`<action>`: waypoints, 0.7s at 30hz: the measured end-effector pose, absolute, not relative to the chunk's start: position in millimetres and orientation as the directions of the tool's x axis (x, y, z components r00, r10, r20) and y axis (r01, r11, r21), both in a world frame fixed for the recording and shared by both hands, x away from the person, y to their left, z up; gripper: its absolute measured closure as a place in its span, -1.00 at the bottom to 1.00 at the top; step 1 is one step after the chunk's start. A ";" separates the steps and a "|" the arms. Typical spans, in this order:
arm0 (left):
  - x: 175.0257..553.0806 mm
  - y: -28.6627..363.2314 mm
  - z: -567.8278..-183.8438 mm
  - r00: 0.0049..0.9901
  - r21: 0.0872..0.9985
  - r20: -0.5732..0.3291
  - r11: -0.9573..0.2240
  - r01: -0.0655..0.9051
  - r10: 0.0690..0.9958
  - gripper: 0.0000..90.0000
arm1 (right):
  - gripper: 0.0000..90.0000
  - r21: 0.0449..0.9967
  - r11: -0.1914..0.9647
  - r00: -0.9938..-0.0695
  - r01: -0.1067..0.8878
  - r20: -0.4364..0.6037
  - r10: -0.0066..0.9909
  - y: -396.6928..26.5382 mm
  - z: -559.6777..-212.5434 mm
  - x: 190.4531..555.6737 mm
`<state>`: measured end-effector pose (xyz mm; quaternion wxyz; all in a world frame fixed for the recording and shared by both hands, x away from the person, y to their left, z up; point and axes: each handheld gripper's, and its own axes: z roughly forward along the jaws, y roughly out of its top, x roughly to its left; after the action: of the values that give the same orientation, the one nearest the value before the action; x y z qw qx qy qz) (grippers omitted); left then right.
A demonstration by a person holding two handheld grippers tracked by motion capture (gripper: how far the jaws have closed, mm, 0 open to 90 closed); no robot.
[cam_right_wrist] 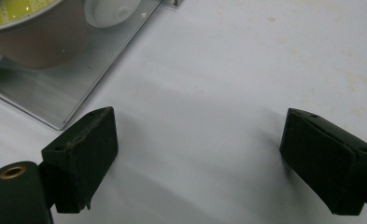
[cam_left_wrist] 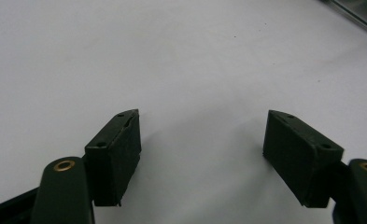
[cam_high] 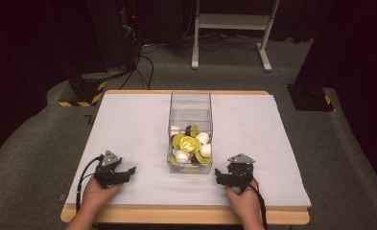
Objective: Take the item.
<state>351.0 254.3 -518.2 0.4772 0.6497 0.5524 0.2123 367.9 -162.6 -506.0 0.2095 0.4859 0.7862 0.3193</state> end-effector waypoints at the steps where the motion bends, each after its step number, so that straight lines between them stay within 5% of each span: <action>1: 351.0 254.2 -518.2 0.298 0.854 -0.254 0.069 0.516 0.920 -0.38 | -0.75 0.706 0.324 -0.440 0.630 -0.019 0.898 -162.6 -506.0 367.9; 21: 350.8 254.6 -518.1 0.298 0.853 -0.252 0.066 0.518 0.921 -0.38 | -0.75 0.706 0.323 -0.440 0.630 -0.018 0.898 -162.8 -506.2 367.8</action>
<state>350.8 254.6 -518.1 0.4761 0.6500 0.5533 0.2113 367.8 -162.8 -506.2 0.2092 0.4858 0.7860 0.3201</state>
